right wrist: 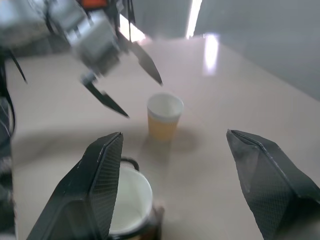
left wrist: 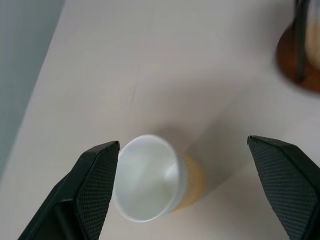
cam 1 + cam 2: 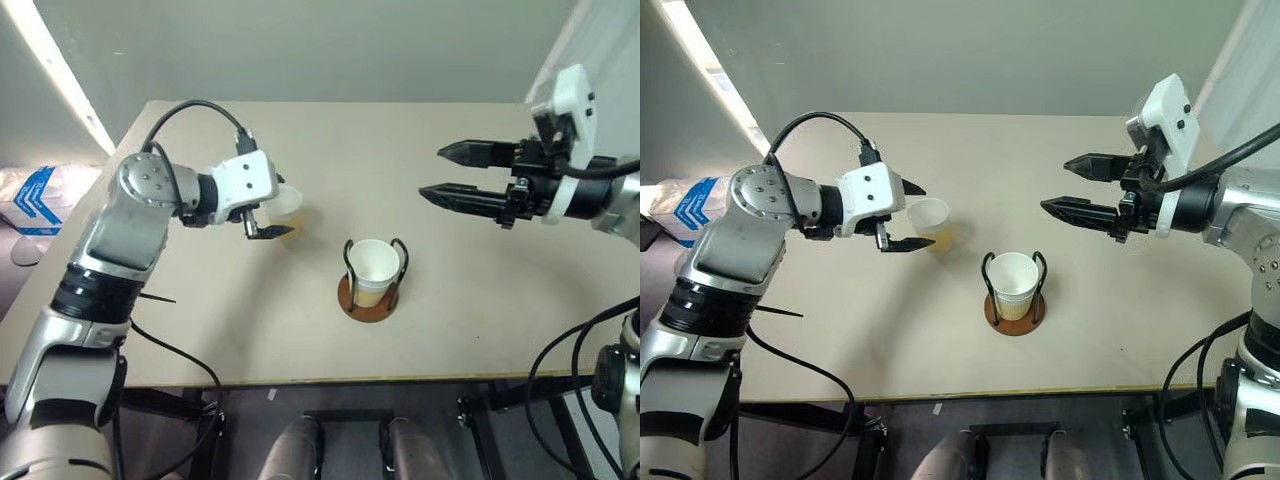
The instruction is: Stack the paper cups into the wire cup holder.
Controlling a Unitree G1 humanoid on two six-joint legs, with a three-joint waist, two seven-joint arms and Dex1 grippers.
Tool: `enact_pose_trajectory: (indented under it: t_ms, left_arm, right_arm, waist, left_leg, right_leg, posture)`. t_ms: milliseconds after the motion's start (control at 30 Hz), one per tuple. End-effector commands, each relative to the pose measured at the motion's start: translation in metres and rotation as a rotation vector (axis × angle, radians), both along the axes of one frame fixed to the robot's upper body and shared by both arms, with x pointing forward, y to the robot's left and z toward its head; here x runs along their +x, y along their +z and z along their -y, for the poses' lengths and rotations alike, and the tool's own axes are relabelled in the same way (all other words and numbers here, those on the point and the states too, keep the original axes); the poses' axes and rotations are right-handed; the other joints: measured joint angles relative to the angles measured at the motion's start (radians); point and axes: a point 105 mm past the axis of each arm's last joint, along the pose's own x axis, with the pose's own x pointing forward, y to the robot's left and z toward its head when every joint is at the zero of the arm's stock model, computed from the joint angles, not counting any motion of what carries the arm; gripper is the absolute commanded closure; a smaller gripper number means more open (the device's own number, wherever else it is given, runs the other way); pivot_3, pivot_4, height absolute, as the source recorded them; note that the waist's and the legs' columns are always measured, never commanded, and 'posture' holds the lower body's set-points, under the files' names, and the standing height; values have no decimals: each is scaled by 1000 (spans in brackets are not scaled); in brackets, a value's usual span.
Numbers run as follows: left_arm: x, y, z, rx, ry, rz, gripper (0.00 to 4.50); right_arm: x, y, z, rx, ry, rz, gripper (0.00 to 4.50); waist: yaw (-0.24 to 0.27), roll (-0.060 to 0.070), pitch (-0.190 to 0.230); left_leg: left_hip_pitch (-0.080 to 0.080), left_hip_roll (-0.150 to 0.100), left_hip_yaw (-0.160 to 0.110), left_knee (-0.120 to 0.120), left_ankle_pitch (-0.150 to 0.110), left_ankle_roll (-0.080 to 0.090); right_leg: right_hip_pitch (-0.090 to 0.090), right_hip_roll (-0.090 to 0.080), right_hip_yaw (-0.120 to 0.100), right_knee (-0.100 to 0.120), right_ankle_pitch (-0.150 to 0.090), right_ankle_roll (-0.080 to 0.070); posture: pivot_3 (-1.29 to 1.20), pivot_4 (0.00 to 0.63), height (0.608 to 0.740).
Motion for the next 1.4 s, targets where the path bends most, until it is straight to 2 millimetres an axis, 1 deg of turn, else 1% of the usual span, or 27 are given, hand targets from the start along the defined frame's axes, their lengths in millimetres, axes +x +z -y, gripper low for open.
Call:
enact_pose_trajectory:
  t_ms: [33, 133, 300, 367, 533, 633, 767, 867, 900, 1033, 1067, 1133, 1167, 1233, 1300, 1400]
  left_arm:
    - [9, 6, -2, 91, 9, 81, 0]
    - [15, -4, -4, 161, 10, 75, 0]
    - [25, -13, -11, 223, 31, 86, 0]
    - [28, -14, -10, 217, 28, 82, 0]
    - [44, -20, 1, 242, 12, 105, 0]
    - [48, -23, 7, 242, -11, 99, 0]
    - [49, -30, 8, 274, -36, 78, 0]
    - [50, -35, 9, 286, -56, 61, 583]
    - [50, -37, 10, 287, -70, 54, 889]
    - [45, -40, 15, 271, -138, 20, 2413]
    - [44, -40, 16, 264, -146, 13, 2711]
    - [40, -36, 20, 247, -184, -11, 3466]
    - [38, -35, 21, 240, -198, -20, 3912]
    - [31, -27, 23, 215, -239, -47, 4474]
    - [23, -18, 26, 181, -283, -79, 4474]
    - [5, -1, 33, 121, -366, -135, 4474]
  right_arm:
    - [-12, 9, 4, 26, 15, 71, 1025]
    - [-18, 6, 6, 32, 38, 49, 1025]
    - [-21, 6, 6, 42, 47, 47, 1025]
    - [-22, 6, 6, 44, 48, 47, 1025]
    - [-23, 5, 5, 44, 48, 47, 1025]
    - [-23, 4, 4, 39, 47, 48, 1025]
    - [-24, 4, 4, 39, 45, 47, 1025]
    - [-25, 5, 6, 36, 43, 67, 995]
    - [-26, 6, 6, 35, 47, 78, 995]
    - [-31, 6, 8, 24, 75, 107, 995]
    - [-32, 6, 9, 25, 83, 110, 995]
    - [-34, 5, 13, 22, 86, 109, 995]
    - [-35, 5, 14, 21, 86, 109, 995]
    - [-39, 2, 17, 11, 111, 73, 995]
    - [-44, 0, 20, 7, 136, 36, 995]
    - [-49, 0, 24, 17, 150, 2, 995]
  waist:
    - [0, 0, 0]
    - [1, 0, 0]
    - [2, 0, 0]
    - [2, 0, 0]
    - [5, 0, 0]
    - [5, 0, 0]
    - [5, 0, 0]
    - [5, 0, 0]
    - [5, 0, 0]
    - [6, 0, 0]
    - [6, 0, 0]
    - [7, 0, 0]
    - [8, 0, 0]
    - [9, 0, 0]
    - [9, 0, 0]
    - [10, 0, 0]
  left_leg:
    - [0, 0, 0, 0, 0, 0]
    - [-1, 0, 0, 0, 0, 0]
    - [-1, 0, 0, 0, 0, 0]
    - [-1, 0, 0, 0, 0, 0]
    - [-2, -1, 0, 0, 0, 1]
    - [-2, -1, 0, 1, 0, 1]
    - [-2, -1, 0, 1, -1, 1]
    - [-3, -1, 0, 1, -1, 0]
    - [-3, -1, 0, 1, -1, 0]
    - [-4, -1, 0, 1, -1, 1]
    - [-4, -1, 0, 1, -1, 1]
    - [-6, -1, 0, 2, -1, 1]
    - [-6, -1, 0, 2, -1, 1]
    - [-7, -1, 0, 3, -1, 1]
    - [-8, -1, 0, 4, -1, 2]
    - [-11, -1, 0, 5, -1, 2]
  right_leg:
    - [0, 0, 0, 0, 0, 0]
    - [0, 0, 0, 0, 0, 0]
    - [0, 0, 0, 0, 0, 1]
    - [-1, 0, 0, 0, 0, 1]
    - [0, 0, 0, 0, 1, 3]
    - [-1, -1, 0, -1, 2, 5]
    - [-1, 0, 0, -1, 5, 11]
    - [-2, 0, 0, -1, 5, 12]
    - [-2, 0, 0, -1, 5, 12]
    - [-2, 0, 0, -1, 5, 12]
    - [-2, 0, 0, -1, 5, 13]
    - [-3, 0, 0, -1, 5, 13]
    - [-3, 0, 0, -1, 6, 14]
    - [-3, 0, 0, -1, 6, 14]
    - [-4, 0, 0, -1, 6, 15]
    - [-5, 0, 0, -1, 6, 15]
  posture:
    - [0, 150, 740]
    - [0, 150, 740]
    - [0, 150, 740]
    - [0, 150, 740]
    - [0, 150, 740]
    - [0, 150, 740]
    - [0, 150, 740]
    - [0, 150, 740]
    - [0, 150, 740]
    - [0, 150, 740]
    - [0, 150, 740]
    - [0, 150, 740]
    - [0, 150, 740]
    - [0, 150, 740]
    - [0, 150, 740]
    - [0, 150, 740]
